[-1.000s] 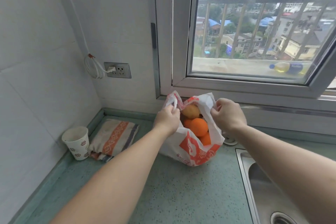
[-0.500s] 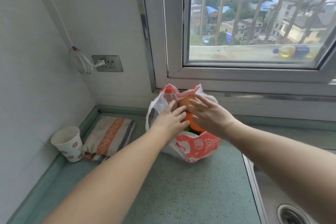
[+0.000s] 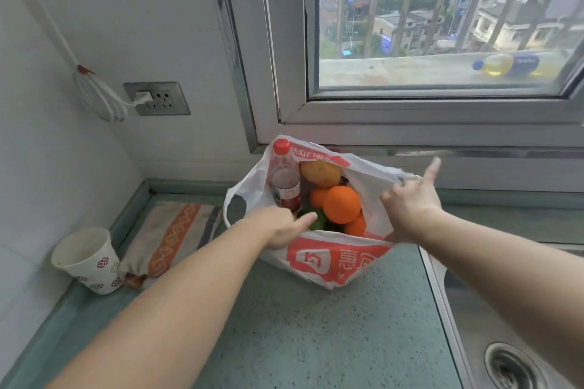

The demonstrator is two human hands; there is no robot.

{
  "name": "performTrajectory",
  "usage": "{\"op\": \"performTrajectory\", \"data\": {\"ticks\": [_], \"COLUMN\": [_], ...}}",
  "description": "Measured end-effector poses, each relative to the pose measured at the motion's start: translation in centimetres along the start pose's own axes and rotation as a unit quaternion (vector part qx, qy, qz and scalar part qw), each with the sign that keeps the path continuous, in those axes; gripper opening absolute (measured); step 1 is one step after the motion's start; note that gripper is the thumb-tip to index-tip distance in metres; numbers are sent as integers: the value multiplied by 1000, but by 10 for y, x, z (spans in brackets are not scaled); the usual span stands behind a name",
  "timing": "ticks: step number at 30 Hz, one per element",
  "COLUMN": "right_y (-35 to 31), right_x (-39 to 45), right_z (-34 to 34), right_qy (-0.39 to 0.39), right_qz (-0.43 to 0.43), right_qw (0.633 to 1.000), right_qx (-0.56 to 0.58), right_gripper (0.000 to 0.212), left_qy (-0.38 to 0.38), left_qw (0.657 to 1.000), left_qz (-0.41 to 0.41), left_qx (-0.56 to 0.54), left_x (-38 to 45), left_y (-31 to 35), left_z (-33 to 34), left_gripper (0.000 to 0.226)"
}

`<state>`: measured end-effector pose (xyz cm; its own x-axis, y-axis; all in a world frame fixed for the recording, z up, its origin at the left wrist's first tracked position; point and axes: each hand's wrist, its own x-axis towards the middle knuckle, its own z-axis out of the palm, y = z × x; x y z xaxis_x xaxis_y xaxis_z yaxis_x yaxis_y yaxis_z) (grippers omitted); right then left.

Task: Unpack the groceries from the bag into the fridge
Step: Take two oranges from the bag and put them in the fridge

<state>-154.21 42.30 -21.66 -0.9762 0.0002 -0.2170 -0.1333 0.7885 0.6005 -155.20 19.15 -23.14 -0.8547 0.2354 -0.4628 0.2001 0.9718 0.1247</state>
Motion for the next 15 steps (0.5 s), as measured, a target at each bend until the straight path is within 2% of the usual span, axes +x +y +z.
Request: {"op": "performTrajectory", "data": {"ticks": [3, 4, 6, 8, 10, 12, 15], "right_y": [-4, -6, -12, -16, -17, -16, -12], "right_x": [-2, -3, -4, -2, 1, 2, 2], "right_z": [-11, -18, -34, -47, -56, -63, -65], "right_qy": [-98, -121, -135, -88, -1, 57, 66], "right_qz": [28, 35, 24, -6, -52, -107, -120], "right_qw": [994, 991, 990, 996, 997, 982, 944], "right_qx": [43, 50, 36, 16, 48, 144, 301], "right_gripper": [73, 72, 63, 49, 42, 34, 26], "left_qy": [60, 79, 102, 120, 133, 140, 157], "left_qw": [997, 995, 993, 989, 986, 984, 978], "left_qz": [24, 36, 62, 81, 99, 109, 126], "left_qx": [32, 40, 20, 8, 18, 2, -52], "left_x": [12, 15, 26, 37, 48, 56, 66], "left_y": [6, 10, 20, 31, 41, 50, 59], "left_z": [-3, -4, -2, -1, 1, 5, 15], "left_gripper": [37, 37, 58, 78, 87, 90, 87]}}
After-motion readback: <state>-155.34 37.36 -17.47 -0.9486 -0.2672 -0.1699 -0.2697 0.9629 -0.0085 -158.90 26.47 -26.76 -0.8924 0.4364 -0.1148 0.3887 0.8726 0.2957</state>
